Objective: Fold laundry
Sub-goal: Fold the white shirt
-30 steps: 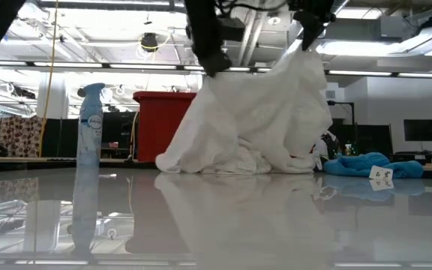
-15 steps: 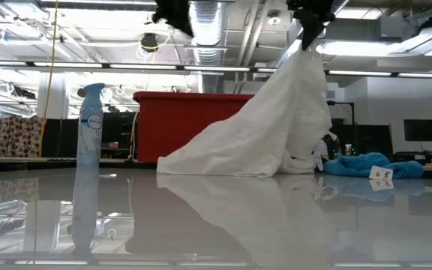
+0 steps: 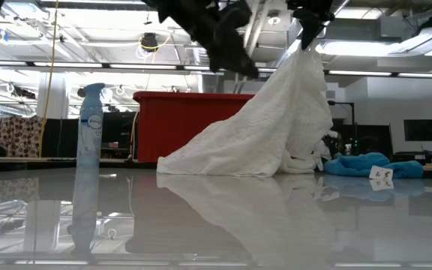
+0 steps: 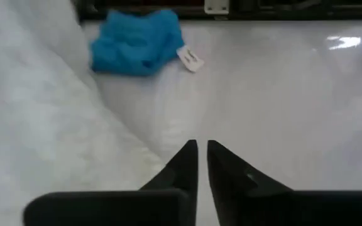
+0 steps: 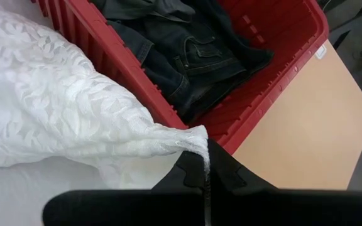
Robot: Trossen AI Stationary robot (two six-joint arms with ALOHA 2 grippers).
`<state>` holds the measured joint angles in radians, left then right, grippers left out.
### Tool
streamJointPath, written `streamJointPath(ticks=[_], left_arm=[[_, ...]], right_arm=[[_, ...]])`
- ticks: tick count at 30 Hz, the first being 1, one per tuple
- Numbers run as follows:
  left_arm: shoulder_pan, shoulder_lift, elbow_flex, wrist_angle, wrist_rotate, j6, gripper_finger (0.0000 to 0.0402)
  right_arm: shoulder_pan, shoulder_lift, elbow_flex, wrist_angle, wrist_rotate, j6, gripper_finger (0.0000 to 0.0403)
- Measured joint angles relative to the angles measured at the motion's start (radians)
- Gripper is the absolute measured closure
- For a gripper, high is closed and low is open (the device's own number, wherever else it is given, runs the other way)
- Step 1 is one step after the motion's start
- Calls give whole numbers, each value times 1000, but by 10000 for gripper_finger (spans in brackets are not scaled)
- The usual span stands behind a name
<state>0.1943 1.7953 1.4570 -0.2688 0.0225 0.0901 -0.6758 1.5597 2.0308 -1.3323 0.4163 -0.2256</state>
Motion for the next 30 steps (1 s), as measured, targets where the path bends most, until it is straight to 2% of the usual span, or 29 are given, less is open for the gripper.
streamJointPath(ticks=[3, 6, 12, 18, 21, 27, 30], left_arm=[[-26, 75, 0, 30, -2, -94, 342], [-54, 137, 0, 30, -6, -105, 310], [-90, 232, 4, 84, -178, -131, 260], [-85, 303, 6, 160, -193, -149, 221], [-82, 331, 3, 150, -224, -167, 204], [-81, 330, 5, 169, -358, -144, 191], [-83, 330, 5, 184, -369, -135, 191]], right_arm=[[0, 0, 0, 0, 0, 0, 383], [0, 0, 0, -1, 0, 0, 383], [0, 0, 0, 0, -4, 0, 383], [-1, 0, 0, 0, -27, 0, 383], [-1, 0, 0, 0, -27, -1, 383], [-1, 0, 0, 0, -28, -1, 383], [-1, 0, 0, 0, -28, -1, 383]])
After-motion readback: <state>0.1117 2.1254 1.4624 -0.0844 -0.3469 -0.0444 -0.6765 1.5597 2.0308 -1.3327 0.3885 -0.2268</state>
